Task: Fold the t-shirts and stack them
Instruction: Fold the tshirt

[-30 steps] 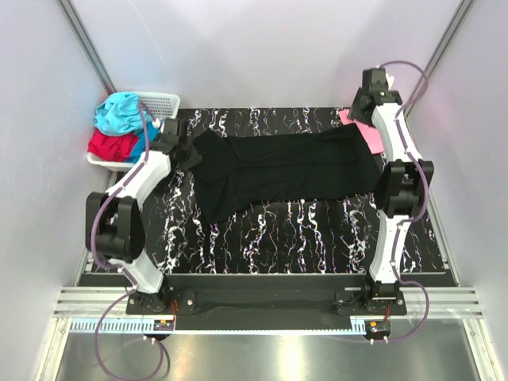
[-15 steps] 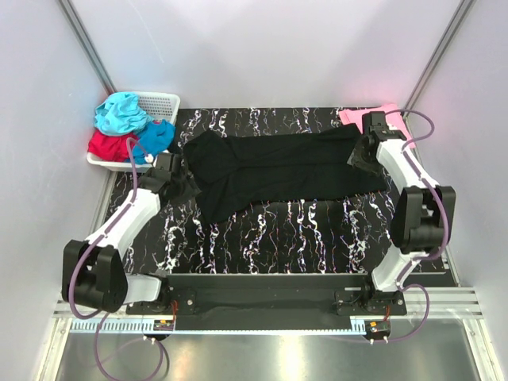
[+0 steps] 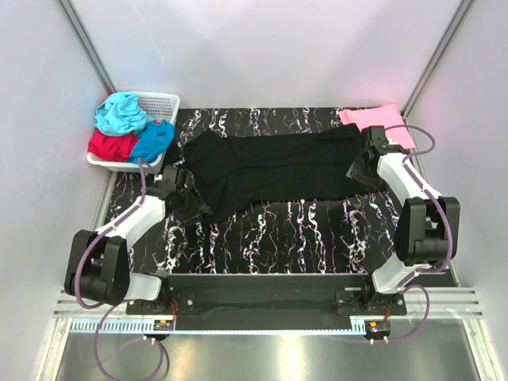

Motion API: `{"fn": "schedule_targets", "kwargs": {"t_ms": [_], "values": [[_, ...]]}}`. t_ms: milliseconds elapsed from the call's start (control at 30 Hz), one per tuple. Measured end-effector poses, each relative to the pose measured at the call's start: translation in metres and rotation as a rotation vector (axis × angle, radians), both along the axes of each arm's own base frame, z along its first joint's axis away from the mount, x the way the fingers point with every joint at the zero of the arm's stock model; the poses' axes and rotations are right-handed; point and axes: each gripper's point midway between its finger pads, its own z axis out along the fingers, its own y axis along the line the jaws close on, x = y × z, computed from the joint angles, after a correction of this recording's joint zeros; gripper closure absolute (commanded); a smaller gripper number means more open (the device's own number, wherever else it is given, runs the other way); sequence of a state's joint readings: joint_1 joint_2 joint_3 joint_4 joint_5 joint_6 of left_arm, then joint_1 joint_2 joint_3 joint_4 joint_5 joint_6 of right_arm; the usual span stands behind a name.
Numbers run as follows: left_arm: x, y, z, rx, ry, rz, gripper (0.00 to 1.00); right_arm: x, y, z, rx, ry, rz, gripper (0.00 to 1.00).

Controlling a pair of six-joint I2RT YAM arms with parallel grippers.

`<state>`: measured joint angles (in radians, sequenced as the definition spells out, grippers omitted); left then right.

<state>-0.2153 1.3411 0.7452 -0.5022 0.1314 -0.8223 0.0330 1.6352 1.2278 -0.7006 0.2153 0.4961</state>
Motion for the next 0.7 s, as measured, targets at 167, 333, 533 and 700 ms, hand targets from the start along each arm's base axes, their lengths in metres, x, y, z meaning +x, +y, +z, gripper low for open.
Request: {"fn": "schedule_targets", "kwargs": {"t_ms": [167,333,533,700], "values": [[0.002,-0.013,-0.007,-0.033,0.016,-0.015,0.46,0.000,0.000,0.000,0.004,-0.001,-0.007,0.41],[-0.004,-0.023,-0.023,-0.030,0.073,-0.032,0.64,-0.002,0.001,-0.001,0.008,-0.005,-0.015,0.41],[-0.005,-0.024,-0.029,-0.021,0.094,-0.033,1.00,-0.004,0.000,-0.001,0.008,-0.007,-0.015,0.41],[0.006,-0.027,-0.007,-0.031,0.035,-0.037,1.00,-0.004,0.000,0.000,0.008,-0.008,-0.016,0.42]]}}
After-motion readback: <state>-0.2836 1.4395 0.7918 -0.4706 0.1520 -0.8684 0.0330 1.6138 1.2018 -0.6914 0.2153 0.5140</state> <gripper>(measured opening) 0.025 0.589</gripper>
